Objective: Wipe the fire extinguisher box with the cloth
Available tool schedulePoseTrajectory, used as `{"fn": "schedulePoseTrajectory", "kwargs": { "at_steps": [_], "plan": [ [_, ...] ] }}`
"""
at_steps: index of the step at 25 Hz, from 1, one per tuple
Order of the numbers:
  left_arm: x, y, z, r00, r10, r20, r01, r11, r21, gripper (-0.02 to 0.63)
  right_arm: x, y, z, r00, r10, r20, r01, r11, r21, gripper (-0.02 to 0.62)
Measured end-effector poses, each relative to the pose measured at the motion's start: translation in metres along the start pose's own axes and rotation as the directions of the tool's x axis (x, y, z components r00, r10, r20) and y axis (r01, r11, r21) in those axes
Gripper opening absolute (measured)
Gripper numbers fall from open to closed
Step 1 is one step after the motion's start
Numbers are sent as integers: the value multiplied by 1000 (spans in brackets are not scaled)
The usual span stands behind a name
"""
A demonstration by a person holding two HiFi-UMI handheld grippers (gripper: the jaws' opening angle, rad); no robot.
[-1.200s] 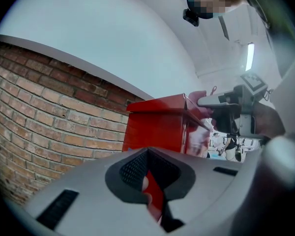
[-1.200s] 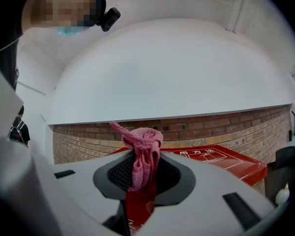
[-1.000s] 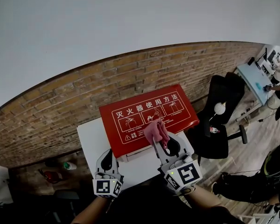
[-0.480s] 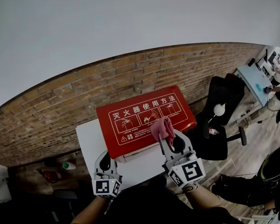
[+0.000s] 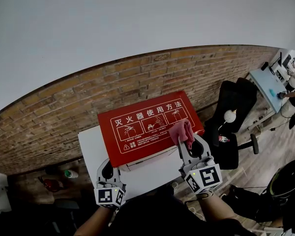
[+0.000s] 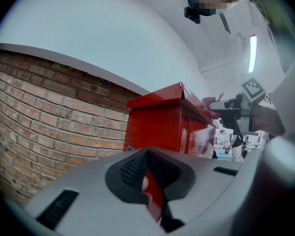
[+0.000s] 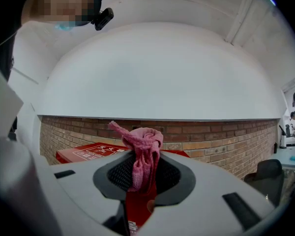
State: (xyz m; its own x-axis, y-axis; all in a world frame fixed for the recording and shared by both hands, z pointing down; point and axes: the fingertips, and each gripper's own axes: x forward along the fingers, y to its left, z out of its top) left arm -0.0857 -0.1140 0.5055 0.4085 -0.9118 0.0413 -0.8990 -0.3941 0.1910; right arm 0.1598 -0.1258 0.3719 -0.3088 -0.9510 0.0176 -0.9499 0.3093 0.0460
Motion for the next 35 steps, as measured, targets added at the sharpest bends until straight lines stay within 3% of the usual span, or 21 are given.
{"fn": "schedulePoseTrajectory", "kwargs": {
  "at_steps": [19, 35],
  "plan": [
    [-1, -1, -3, 1000, 26, -11, -26, 999, 22, 18, -17, -72, -3, 994, -102, -30, 99, 992, -79, 98],
    [-7, 9, -7, 998, 64, -12, -64, 998, 18, 18, -8, -87, -3, 989, -122, -79, 105, 977, -186, 98]
  ]
}}
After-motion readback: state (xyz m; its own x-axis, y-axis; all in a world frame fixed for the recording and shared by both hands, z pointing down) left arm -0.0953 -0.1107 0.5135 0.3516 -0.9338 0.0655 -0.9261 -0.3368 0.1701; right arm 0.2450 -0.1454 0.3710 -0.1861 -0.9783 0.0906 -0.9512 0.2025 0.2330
